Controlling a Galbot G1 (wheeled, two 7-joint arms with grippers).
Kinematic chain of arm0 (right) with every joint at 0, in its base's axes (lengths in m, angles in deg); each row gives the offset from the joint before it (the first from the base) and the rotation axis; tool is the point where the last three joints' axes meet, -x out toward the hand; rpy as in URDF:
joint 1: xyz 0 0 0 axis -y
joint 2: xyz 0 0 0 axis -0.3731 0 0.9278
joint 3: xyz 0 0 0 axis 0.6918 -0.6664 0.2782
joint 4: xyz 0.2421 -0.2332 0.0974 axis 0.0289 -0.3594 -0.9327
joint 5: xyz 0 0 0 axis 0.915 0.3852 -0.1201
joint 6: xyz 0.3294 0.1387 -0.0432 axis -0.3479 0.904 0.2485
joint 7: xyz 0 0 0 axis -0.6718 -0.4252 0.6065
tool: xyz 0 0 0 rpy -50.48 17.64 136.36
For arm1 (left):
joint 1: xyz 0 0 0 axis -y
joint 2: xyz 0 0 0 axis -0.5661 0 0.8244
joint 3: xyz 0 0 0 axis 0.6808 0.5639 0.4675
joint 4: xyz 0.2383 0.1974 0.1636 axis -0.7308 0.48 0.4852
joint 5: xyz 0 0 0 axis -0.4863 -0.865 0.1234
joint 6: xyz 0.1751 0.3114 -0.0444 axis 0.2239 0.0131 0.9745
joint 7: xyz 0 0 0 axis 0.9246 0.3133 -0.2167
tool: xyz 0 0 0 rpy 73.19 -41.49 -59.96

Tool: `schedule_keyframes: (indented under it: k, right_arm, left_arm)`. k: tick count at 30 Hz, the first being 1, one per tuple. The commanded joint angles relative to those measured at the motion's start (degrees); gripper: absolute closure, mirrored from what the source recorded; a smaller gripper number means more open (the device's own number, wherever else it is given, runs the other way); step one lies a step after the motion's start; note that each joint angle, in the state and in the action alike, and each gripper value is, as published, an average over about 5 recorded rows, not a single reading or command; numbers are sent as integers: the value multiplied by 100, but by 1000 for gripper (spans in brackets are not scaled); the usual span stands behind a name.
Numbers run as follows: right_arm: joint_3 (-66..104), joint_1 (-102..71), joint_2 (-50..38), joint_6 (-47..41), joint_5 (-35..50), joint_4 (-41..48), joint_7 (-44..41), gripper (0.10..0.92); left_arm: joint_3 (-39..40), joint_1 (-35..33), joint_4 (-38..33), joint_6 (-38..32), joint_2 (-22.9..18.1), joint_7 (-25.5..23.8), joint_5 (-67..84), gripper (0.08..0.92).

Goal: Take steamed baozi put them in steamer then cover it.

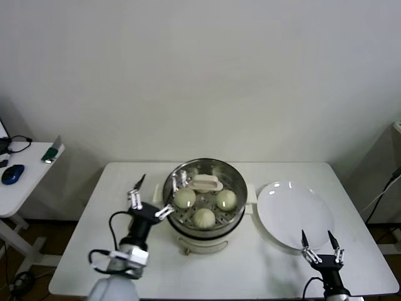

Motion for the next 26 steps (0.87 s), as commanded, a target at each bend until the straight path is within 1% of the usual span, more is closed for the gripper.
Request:
schedule_keyframes:
  k: [1,4,8,12,26]
  right_arm:
    - [-65,79,34,-51,-121,46,3,203]
    - [-86,90,22,-64,-104,79,-6,203]
    - [-101,108,18,-62,-92,117,-9,203]
    - [-109,111,14,-67,-46,127,-11,203]
    - [-92,79,-28,-62,31,105,-33,203]
  left_arm:
    - [-1956,-1046,1454,-2404,502,-338,4167,177]
    - [-1776,-1108,1944,-2843,457,-522,4124,177]
    - [-1529,-1134,2204,-3075,324,-603,3976,177]
    - [-1384,-1128,2245,-3115,245,-611,3876,177]
    - [-1237,-1114,2233,-3165,210,-628,3856,177]
